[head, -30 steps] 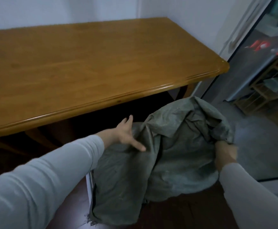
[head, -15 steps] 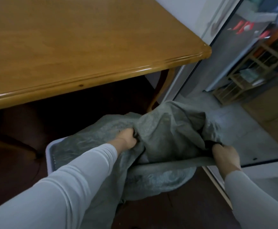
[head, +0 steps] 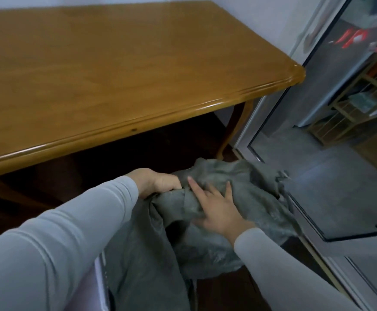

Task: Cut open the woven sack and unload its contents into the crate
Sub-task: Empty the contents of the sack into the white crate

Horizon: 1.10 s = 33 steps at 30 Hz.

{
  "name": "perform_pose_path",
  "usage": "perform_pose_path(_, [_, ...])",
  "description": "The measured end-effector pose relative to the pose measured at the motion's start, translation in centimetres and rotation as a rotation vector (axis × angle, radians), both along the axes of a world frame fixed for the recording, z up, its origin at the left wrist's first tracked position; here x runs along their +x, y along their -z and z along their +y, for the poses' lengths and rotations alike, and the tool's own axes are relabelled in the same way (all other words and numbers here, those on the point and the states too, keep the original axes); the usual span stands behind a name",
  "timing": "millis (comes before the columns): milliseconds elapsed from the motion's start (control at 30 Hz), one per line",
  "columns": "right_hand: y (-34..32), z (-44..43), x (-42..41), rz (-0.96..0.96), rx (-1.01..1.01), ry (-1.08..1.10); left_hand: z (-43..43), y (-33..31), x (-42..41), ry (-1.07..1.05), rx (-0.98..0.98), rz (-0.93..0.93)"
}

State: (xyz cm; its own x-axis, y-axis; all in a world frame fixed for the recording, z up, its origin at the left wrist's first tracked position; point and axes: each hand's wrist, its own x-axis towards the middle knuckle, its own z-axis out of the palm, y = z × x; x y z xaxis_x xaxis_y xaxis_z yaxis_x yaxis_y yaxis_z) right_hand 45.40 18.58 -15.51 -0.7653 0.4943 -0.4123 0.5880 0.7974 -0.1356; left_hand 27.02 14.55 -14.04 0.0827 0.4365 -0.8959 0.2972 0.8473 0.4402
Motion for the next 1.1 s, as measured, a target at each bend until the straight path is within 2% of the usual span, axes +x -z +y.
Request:
perform_pose_path(100, [0.3,0.5,-1.0,0.086,-0.131,0.242,-1.6,0.5,-1.7,-0.190,0.116,-0.118])
perform_pose_path(167, [-0.2,1.0,-1.8,0.142,-0.246,0.436,-2.8,0.6,-2.1,-0.057,0.274,-0.041])
perform_pose_path(233, [-1.6,1.4,-3.1,0.263,-0.379,0.603,-3.8,1.5,-1.8,0.127,0.403,0.192])
perform_pose_path(333, [-3.4,1.4,-4.9,0.372,-0.636,0.735,-5.6,3.9,-2.2,0.193,0.403,0.509])
perform_pose_path(400, [-3.7,1.4,-4.9,0.274,-0.738,0.707,-6.7,5.0,-3.5,0.226,0.326,0.665])
perform_pose_path(467, [-4.1,1.1,-4.2,0.074,-0.771,0.610,-7.5,4.1,-5.2,0.175,0.287,0.868])
perform_pose_path(533, [-4.3,1.0,-3.7,-0.122,-0.711,0.518,-7.5,2.7,-7.1,0.063,0.370,0.989])
perform_pose_path(567, [-4.4,0.8,-3.7,-0.208,-0.610,0.434,-7.4,1.8,-7.7,0.005,0.414,0.999])
perform_pose_path(633, [-4.1,0.5,-4.1,-0.333,-0.293,0.241,-7.0,1.2,-8.5,-0.156,0.498,0.901])
perform_pose_path(700, [-4.1,0.6,-4.1,-0.371,-0.028,0.149,-7.6,1.5,-8.6,-0.241,0.546,0.698])
perform_pose_path(733, [-4.0,0.9,-3.6,-0.356,0.008,0.173,-8.3,2.0,-8.5,-0.168,0.521,0.642])
perform_pose_path(833, [-3.0,1.8,-1.8,-0.263,-0.144,0.381,-11.1,4.5,-7.7,0.271,0.225,0.791])
perform_pose_path(867, [-2.6,1.8,-1.4,-0.231,-0.176,0.422,-11.8,5.0,-7.2,0.273,0.131,0.823])
perform_pose_path(933, [-2.0,2.1,-1.3,-0.170,-0.163,0.467,-11.6,4.8,-6.2,0.041,0.107,0.794])
perform_pose_path(1033, [-2.7,2.7,-1.5,-0.080,-0.091,0.571,-8.1,2.0,-6.6,-0.585,0.284,0.544])
perform_pose_path(1100, [-4.0,3.2,-1.3,-0.017,-0.042,0.650,-5.6,-0.7,-7.8,-0.817,0.420,0.437])
